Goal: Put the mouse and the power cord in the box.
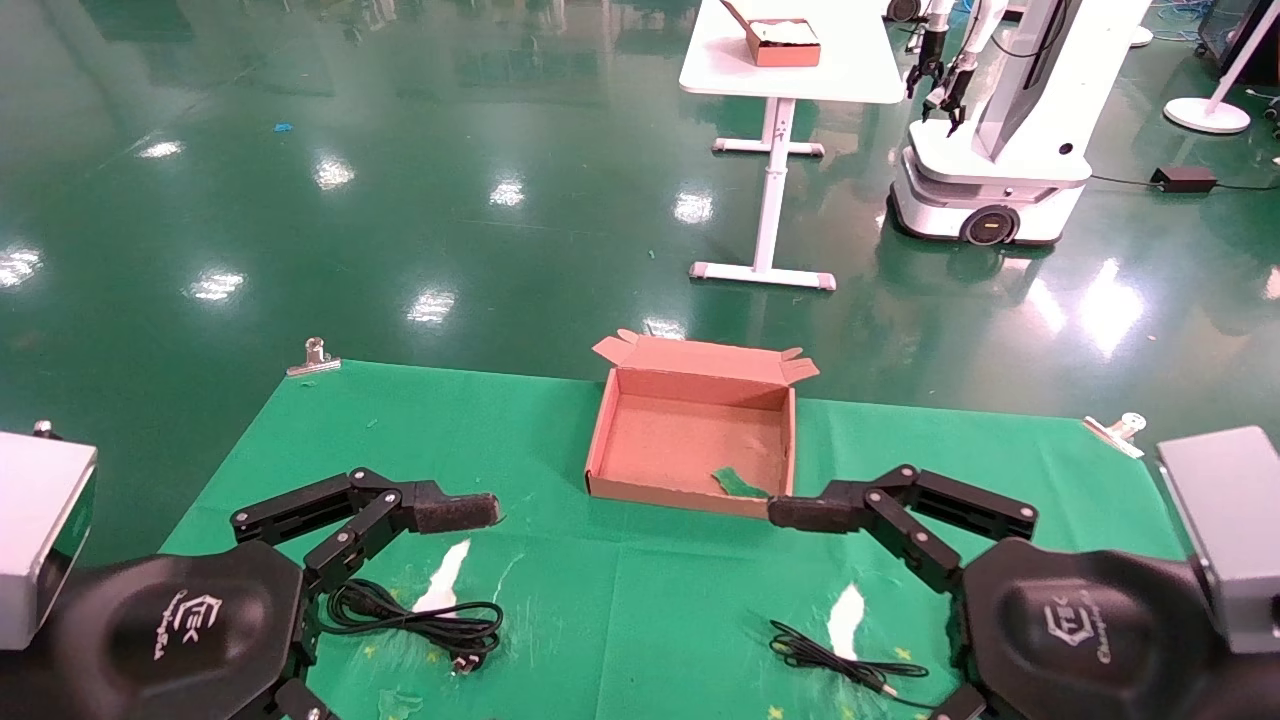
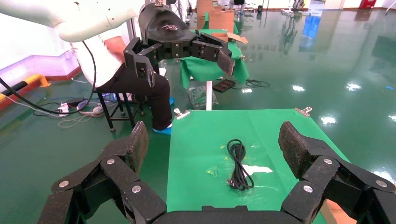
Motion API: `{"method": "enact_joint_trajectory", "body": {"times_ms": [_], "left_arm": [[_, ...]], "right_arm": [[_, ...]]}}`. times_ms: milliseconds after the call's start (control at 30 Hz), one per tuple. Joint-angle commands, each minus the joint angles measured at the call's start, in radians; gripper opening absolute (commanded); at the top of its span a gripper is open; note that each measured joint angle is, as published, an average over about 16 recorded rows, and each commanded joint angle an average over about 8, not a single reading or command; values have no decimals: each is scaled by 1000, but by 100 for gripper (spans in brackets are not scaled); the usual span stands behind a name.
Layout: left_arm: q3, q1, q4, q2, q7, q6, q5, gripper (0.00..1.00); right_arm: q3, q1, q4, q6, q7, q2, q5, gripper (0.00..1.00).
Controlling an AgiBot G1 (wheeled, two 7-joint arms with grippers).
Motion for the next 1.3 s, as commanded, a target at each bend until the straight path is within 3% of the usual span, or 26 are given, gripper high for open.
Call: {"method": "enact_joint_trajectory", "body": {"times_ms": [33,500,700,933,1100,1300], "left_arm": [[0,0,0,0,0,0,0,100],[25,-29,13,4,13,16,59,100],[110,-151,90,30,66,71,230,100],[279,-339,253,94,203,88,480,100],[394,-447,426,177,331,68,645,100],[488,-542,645,293,482,-15,836,100]], "right_arm": [[0,0,0,0,0,0,0,100],[-13,-1,-32,-17,-18,2,-28,100],[-63,32,-128,-66,-71,0,-120,100],[-177,125,-272,-87,-190,-13,-280,100],[-279,235,-407,-62,-310,-54,-473,100],[-363,350,-608,11,-446,-170,-670,100]]}}
